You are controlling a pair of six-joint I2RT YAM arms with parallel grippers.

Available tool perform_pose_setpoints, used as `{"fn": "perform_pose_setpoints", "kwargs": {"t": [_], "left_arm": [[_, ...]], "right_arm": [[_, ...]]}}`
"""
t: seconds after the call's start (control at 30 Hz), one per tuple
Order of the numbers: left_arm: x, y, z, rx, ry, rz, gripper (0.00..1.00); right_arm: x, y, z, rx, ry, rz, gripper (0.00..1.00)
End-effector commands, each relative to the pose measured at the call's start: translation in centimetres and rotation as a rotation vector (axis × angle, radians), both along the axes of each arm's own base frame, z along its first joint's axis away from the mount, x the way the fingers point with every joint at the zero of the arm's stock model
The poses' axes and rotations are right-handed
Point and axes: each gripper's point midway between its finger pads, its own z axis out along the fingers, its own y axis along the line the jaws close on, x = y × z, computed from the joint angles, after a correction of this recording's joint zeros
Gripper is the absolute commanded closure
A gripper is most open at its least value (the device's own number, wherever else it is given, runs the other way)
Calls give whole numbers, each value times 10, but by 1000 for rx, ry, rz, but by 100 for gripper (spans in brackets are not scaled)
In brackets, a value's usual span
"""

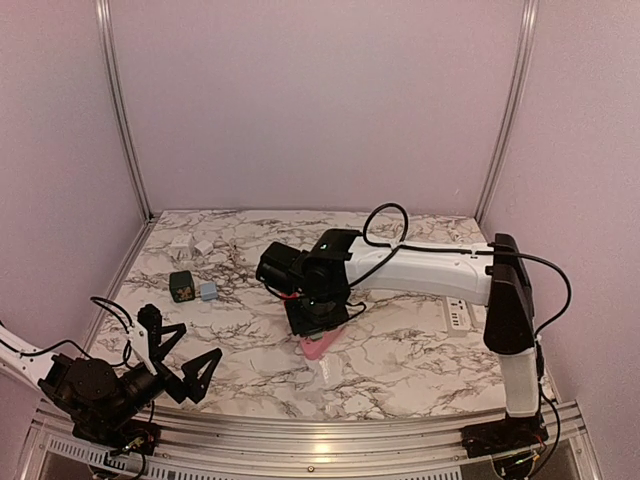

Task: Insert the plug
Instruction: Insert the plug into the socket slot.

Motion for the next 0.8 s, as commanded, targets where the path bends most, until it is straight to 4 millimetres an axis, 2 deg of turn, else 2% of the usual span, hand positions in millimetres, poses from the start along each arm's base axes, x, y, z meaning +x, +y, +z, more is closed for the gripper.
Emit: {"fn": "perform_pose_setpoints", "kwargs": {"t": [0.0,0.23,0.47,0.77], "left_arm": [[11,18,9,-31,26,116,1],[14,25,4,-26,42,143,1],[14,29,4,-39,46,142,1],[15,30,1,-45,50,144,1]], "right_arm": [[5,-4,0,-46,-9,-22,100],[7,0,0,-43,-12,-20,100],[5,6,-9,-46,17,3,100],[3,3,-18,-75,32,10,100]]}}
